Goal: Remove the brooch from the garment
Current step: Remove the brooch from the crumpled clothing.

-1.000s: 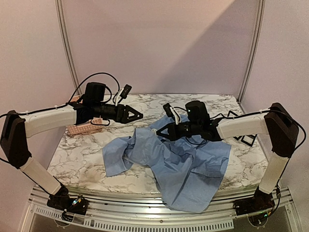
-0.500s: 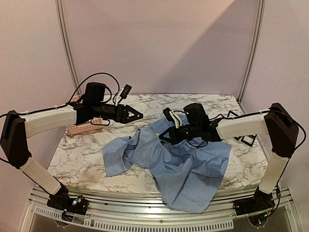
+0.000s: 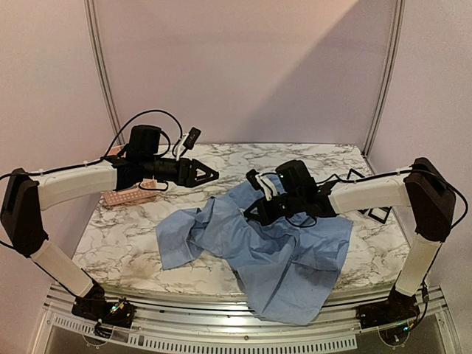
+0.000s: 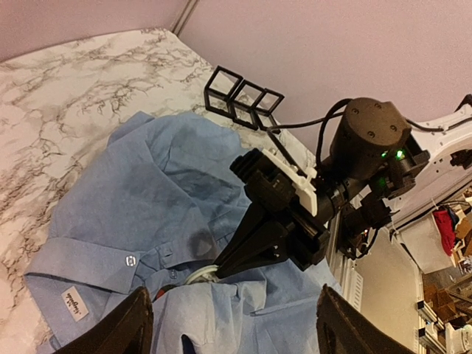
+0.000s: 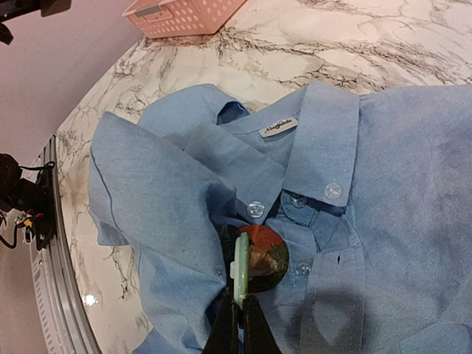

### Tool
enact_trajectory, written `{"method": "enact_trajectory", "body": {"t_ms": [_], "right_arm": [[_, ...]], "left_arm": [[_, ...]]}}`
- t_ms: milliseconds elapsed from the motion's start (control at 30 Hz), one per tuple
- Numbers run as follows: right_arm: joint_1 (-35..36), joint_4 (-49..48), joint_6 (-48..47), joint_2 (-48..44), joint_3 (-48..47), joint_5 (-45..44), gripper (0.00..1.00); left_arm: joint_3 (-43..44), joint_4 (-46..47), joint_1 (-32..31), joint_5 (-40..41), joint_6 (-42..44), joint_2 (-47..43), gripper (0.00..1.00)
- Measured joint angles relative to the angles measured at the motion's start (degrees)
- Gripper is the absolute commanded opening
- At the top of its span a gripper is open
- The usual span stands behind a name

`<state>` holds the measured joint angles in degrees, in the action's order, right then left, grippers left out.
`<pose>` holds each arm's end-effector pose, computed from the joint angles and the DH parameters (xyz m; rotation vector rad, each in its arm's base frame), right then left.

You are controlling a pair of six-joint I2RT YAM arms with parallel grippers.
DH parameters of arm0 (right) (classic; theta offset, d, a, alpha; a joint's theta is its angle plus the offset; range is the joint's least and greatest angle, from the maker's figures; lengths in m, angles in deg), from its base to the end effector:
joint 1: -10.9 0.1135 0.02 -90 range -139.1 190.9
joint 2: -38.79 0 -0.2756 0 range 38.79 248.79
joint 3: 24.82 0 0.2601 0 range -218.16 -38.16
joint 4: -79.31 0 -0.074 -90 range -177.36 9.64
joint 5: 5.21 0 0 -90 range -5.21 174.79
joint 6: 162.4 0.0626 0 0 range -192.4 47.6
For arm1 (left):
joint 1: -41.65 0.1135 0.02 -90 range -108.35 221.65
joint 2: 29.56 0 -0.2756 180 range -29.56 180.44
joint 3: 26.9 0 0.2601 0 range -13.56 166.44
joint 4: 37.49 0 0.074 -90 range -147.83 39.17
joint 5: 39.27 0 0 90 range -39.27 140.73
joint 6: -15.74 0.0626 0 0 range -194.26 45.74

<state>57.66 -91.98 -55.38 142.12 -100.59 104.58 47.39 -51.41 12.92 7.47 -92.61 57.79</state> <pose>0.2732 0.3214 0.1827 -0.7991 2.2050 0.9712 0.3014 -0.2141 0.2758 0.6927 2.0288 -1.2673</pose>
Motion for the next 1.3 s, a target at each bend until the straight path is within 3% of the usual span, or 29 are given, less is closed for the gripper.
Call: {"method": "enact_trajectory", "body": {"t_ms": [667, 967, 1300], "right_arm": [[0.98, 5.38, -2.8, -2.03, 0.0, -6.8, 0.0], [0.66, 5.01, -2.67, -8.13, 1.73, -8.74, 0.0], [-6.95, -1.99, 2.1, -15.23, 6.86, 1.79, 0.0]], "left_arm": [[-0.02, 1.2, 0.0, 0.02, -0.24, 0.0, 0.76], [-0.9, 1.22, 0.0, 1.68, -0.04, -0.61, 0.76], [-1.22, 1.22, -0.46, 3.78, 0.85, -2.25, 0.76]]}}
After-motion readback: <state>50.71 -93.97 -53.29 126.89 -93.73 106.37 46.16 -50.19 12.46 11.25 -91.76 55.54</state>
